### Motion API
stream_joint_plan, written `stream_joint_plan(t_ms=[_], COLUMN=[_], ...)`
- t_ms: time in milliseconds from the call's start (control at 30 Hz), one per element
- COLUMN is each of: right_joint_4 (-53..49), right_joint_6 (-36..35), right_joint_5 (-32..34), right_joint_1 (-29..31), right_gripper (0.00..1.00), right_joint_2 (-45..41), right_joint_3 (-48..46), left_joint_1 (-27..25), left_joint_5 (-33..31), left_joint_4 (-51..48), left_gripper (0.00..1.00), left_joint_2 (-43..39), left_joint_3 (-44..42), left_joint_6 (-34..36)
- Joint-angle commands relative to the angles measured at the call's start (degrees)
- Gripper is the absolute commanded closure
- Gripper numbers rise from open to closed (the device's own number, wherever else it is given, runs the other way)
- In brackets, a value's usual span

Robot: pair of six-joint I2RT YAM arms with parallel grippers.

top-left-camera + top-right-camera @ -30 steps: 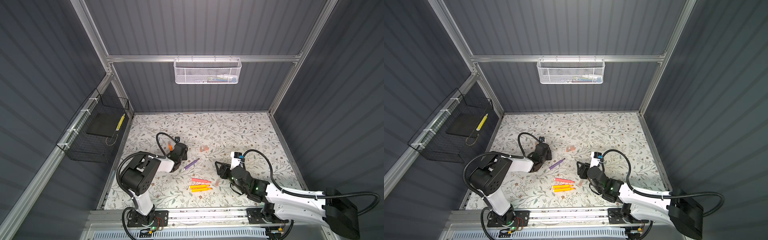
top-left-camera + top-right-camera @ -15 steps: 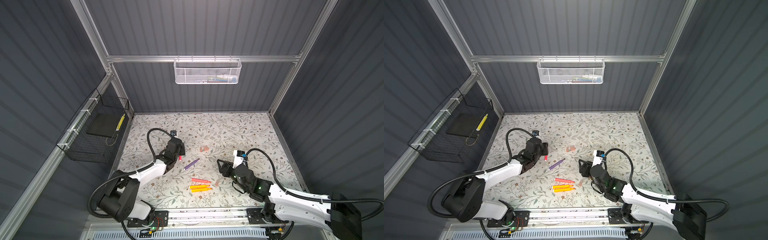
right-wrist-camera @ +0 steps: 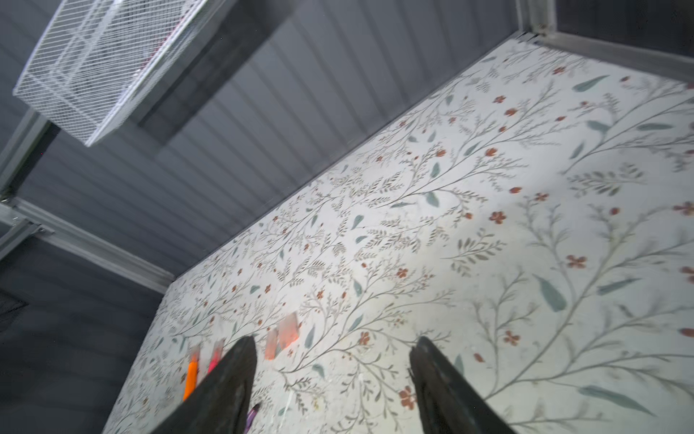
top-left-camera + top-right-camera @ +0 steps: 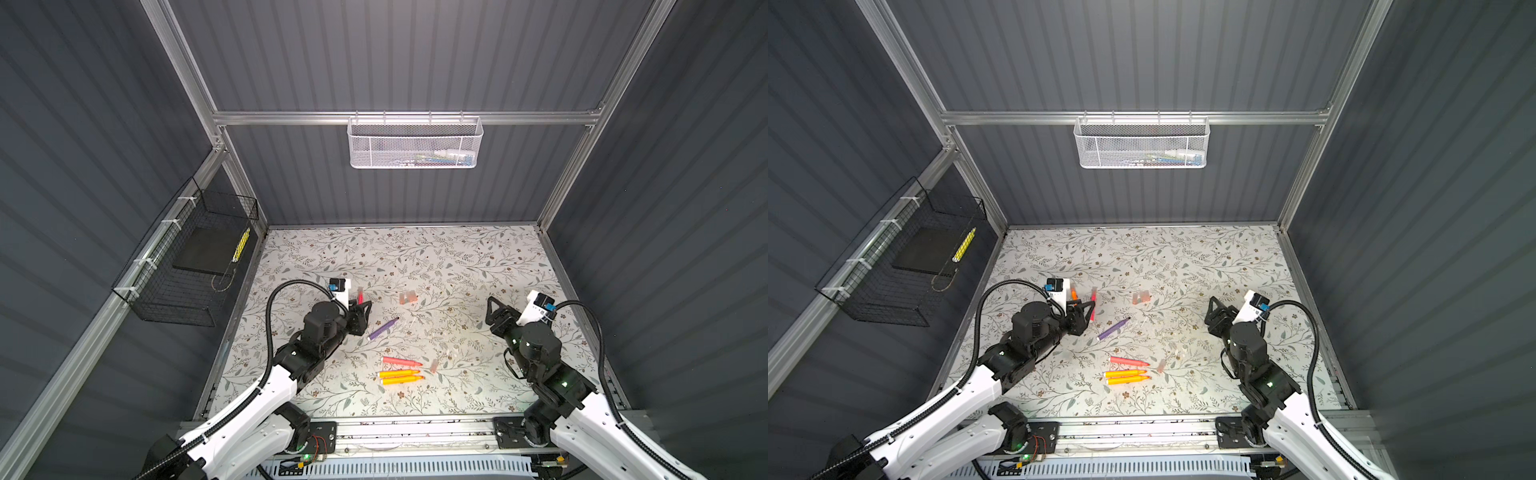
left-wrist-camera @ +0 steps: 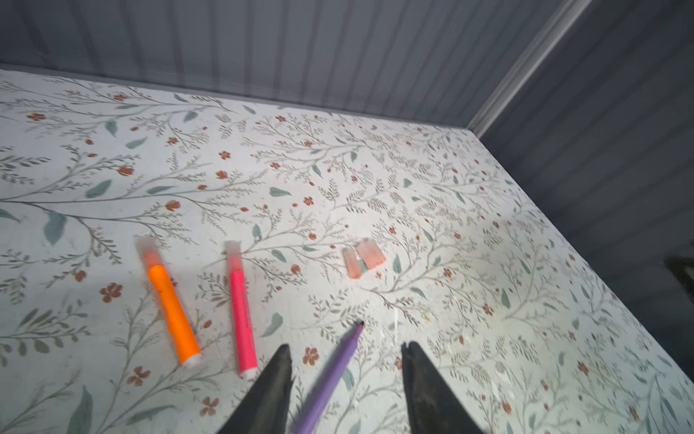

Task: Insert the pens into the pen caps
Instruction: 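Move the left gripper over the purple marker while the right gripper withdraws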

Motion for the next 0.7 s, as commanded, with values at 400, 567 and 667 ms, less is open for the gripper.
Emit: stream_joint_plan(t_ms=[400,567,667], right_joint_4=[0.74,1.79,2.3], right_joint_6=[-8.82,-8.76,-8.76], right_joint_5=[-6.29,-5.82,-5.57], right_joint_1=[-17.8,-17.89,-17.89], right_gripper=[0.37,0.36,0.36], right_joint_2=[14.89,14.14,14.54], right_joint_3=[-0.13,-1.02,-0.96], left_joint_1=[-6.66,-6.67,-6.67], left_joint_5=[-3.77,-4.95,-5.01], left_joint_4=[-2.71,-2.54,-2.32], left_gripper=[0.53,0.53,0.5], left_joint_2=[13.99,21.11,23.11], left_joint_3=[-1.17,1.34,1.86], left_joint_6=[1.22,2.97,3.88])
